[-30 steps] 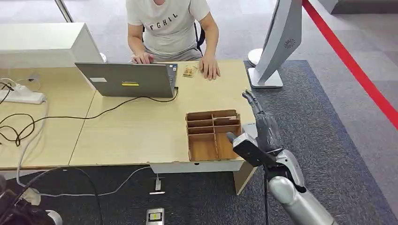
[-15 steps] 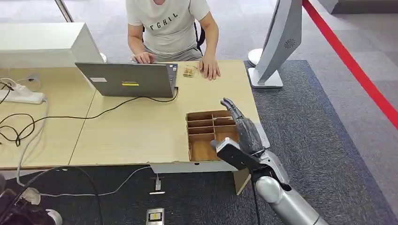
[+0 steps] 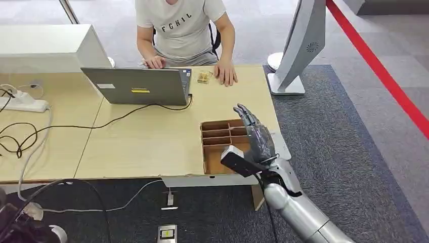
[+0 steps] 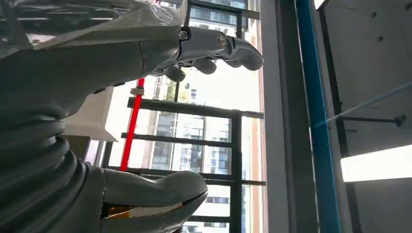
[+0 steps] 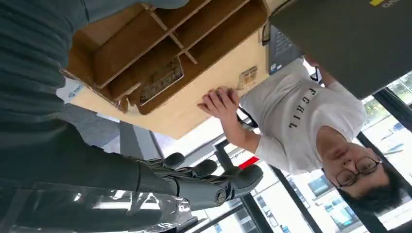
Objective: Pass the card to the sensor for recognition and then transmit it.
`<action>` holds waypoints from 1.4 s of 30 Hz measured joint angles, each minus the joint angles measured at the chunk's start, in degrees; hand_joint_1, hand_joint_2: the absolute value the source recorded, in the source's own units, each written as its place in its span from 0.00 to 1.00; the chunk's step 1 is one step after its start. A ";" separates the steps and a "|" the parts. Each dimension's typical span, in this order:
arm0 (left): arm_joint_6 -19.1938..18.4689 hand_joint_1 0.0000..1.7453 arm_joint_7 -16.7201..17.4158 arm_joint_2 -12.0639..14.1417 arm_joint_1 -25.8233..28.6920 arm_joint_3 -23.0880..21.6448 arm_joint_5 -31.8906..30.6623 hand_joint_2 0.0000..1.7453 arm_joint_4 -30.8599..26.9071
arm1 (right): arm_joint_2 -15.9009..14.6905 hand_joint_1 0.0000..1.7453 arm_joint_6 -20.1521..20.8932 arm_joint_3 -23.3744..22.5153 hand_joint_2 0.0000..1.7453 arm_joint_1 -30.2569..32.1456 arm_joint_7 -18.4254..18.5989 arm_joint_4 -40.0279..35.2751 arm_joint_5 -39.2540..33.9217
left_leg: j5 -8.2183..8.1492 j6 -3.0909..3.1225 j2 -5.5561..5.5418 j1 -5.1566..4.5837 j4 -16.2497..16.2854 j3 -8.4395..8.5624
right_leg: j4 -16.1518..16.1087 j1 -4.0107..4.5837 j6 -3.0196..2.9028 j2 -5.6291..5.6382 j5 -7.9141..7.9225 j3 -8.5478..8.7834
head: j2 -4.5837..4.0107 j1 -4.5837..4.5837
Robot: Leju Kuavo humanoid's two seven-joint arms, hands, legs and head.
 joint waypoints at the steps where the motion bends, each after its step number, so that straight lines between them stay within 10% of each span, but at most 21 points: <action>1: 0.00 0.00 0.00 0.00 0.00 0.00 0.07 1.00 0.00 | 0.11 0.00 -0.04 0.02 1.00 -0.19 0.02 0.65 0.24 | 0.00 0.00 0.00 0.00 0.00 0.00 | 0.00 0.00 0.00 0.00 0.00 0.00 | 0.00 -0.02; 42: 0.00 0.00 -0.85 0.00 -2.59 -0.85 1.86 1.00 2.34 | 0.30 0.00 -4.39 -3.72 1.00 -7.01 1.99 13.90 3.48 | 0.00 0.00 0.02 -0.01 0.02 0.03 | -0.01 -0.01 0.00 0.01 0.01 -0.03 | 0.00 -0.02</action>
